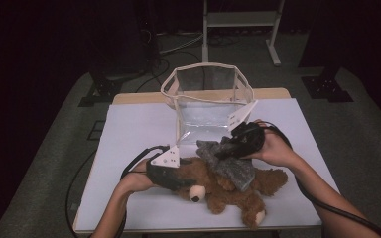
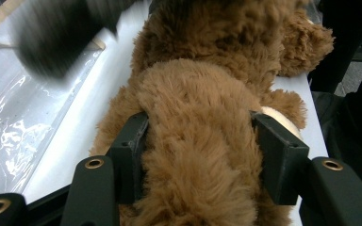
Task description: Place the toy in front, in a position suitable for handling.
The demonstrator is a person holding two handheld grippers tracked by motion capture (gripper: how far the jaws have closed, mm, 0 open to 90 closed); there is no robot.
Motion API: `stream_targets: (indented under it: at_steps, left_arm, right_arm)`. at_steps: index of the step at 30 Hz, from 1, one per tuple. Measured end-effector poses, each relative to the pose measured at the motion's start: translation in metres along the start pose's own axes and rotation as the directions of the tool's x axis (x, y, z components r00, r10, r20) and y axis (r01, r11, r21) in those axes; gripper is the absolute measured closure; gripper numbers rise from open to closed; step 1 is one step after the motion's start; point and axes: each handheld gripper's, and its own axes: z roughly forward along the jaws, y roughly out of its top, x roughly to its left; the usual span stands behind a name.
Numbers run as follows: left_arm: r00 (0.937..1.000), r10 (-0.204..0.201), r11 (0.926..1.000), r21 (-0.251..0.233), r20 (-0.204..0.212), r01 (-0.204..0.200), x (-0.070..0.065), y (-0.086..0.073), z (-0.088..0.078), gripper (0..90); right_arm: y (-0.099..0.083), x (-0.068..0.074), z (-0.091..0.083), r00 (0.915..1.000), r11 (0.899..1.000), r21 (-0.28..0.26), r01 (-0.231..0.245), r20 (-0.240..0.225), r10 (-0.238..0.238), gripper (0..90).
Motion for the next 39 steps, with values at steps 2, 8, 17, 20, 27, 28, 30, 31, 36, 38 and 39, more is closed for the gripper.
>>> stream_targets:
  at_steps: [2, 8, 17, 20, 27, 28, 30, 31, 36, 38, 39]
  left_arm:
    - [1.0000, -0.005, 1.0000, -0.002, 0.000, 0.005, 0.000, -0.001, 0.000, 42.5]
    - [0.9999, -0.016, 0.9998, -0.010, -0.004, 0.016, 0.002, -0.002, -0.003, 37.1]
    - [0.9978, -0.064, 0.9978, -0.014, 0.018, 0.064, 0.007, -0.010, -0.016, 25.7]
    - [0.9970, -0.075, 0.9972, -0.007, 0.017, 0.075, 0.008, -0.012, -0.019, 24.9]
    - [0.9957, -0.091, 0.9953, -0.031, 0.021, 0.091, 0.009, -0.018, -0.015, 32.4]
    - [0.9952, -0.096, 0.9947, -0.035, 0.020, 0.096, 0.010, -0.019, -0.013, 36.9]
    - [0.9950, -0.099, 0.9942, -0.041, 0.013, 0.099, 0.010, -0.019, -0.012, 40.8]
    - [0.9953, -0.096, 0.9944, -0.044, 0.011, 0.097, 0.010, -0.019, -0.011, 42.6]
    - [0.9966, -0.083, 0.9954, -0.049, 0.004, 0.083, 0.009, -0.017, -0.010, 45.6]
    - [0.9968, -0.080, 0.9957, -0.045, 0.000, 0.080, 0.010, -0.017, -0.010, 46.1]
    - [0.9967, -0.081, 0.9956, -0.046, 0.000, 0.081, 0.010, -0.017, -0.010, 46.5]
  right_arm:
    - [-0.003, -0.002, 0.016, 0.9997, 0.999, 0.035, -0.008, -0.023, 0.009, 76.9]
    - [-0.025, 0.000, 0.022, 0.9986, 0.999, 0.031, -0.042, -0.031, 0.043, 77.1]
    - [-0.041, 0.006, 0.019, 0.9979, 0.998, -0.001, -0.058, -0.031, 0.057, 77.3]
    - [-0.043, 0.007, 0.019, 0.9977, 0.998, -0.012, -0.061, -0.029, 0.061, 77.3]
    - [-0.049, 0.008, 0.017, 0.9969, 0.997, -0.035, -0.073, -0.030, 0.072, 77.3]
    - [-0.049, 0.008, 0.017, 0.9970, 0.997, -0.037, -0.074, -0.028, 0.073, 77.3]
    - [-0.050, 0.008, 0.017, 0.9970, 0.996, -0.040, -0.074, -0.023, 0.073, 77.3]
    - [-0.050, 0.008, 0.017, 0.9971, 0.996, -0.041, -0.075, -0.020, 0.074, 77.3]
    - [-0.041, 0.008, 0.011, 0.9986, 0.998, -0.020, -0.053, -0.004, 0.053, 77.1]
    - [-0.032, 0.007, 0.004, 0.9992, 0.999, -0.014, -0.037, 0.011, 0.037, 77.1]
    - [-0.026, 0.007, 0.000, 0.9995, 1.000, -0.007, -0.024, 0.019, 0.024, 77.1]
